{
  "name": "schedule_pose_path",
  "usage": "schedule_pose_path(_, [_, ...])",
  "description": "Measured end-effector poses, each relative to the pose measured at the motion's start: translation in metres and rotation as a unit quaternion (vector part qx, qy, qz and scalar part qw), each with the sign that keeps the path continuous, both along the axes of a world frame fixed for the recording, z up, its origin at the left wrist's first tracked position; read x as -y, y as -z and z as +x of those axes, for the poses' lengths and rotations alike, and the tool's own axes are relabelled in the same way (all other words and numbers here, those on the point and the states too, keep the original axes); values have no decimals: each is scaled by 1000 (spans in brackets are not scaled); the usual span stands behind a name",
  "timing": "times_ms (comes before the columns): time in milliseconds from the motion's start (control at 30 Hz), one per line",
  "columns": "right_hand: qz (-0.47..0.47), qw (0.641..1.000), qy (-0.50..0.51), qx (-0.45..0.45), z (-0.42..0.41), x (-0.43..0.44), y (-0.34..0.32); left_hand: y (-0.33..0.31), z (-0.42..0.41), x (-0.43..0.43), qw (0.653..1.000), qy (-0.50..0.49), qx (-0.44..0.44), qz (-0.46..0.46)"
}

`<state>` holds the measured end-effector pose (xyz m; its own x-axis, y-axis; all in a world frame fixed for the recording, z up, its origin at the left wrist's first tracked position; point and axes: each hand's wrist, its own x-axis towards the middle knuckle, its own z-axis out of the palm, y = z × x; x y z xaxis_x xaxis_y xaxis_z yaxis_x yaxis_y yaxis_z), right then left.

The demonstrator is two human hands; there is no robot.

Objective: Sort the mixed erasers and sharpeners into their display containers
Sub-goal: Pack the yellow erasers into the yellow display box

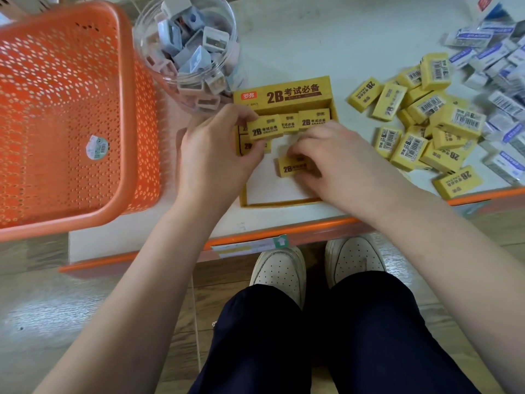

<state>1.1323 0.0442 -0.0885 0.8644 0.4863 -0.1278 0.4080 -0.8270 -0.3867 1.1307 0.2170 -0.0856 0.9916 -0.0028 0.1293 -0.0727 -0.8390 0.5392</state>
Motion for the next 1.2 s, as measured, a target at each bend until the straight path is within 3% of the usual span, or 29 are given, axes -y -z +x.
schedule_pose_path(267, [-43,997,49,35,17,27,-20,4,6,13,998,47,-30,23])
schedule_pose_path(567, [-27,994,85,59,19,30,-16,14,1,22,996,63,-29,60])
schedule_pose_path(1200, [-27,992,100,73,14,18,-5,32,1,32,998,10,16,63])
